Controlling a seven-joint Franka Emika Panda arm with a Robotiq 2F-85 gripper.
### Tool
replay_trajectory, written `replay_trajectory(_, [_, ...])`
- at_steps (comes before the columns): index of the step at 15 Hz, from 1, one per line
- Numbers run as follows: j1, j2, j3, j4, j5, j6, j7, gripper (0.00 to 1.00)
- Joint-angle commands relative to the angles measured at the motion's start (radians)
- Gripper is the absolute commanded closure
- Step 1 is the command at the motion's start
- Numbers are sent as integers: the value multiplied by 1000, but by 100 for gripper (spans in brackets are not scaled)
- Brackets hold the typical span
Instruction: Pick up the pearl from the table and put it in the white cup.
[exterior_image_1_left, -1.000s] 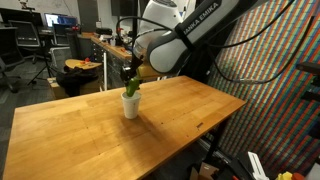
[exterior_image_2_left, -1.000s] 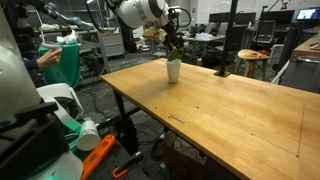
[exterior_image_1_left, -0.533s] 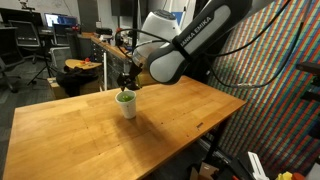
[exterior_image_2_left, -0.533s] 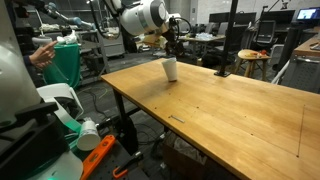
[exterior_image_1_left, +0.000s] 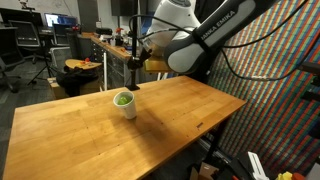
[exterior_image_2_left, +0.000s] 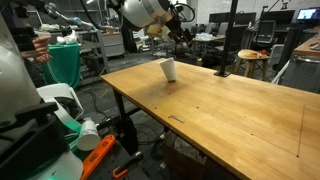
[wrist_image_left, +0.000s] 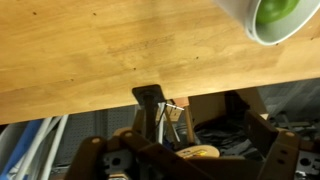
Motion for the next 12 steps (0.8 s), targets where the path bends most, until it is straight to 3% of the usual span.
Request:
replay_trajectory(1, [-26, -103, -26, -34, -87, -101, 173, 0])
replay_trajectory(6, [-26, -100, -29, -59, -5, -239, 154, 0])
replay_trajectory(12, [-48, -48, 0, -81, 123, -260, 101, 0])
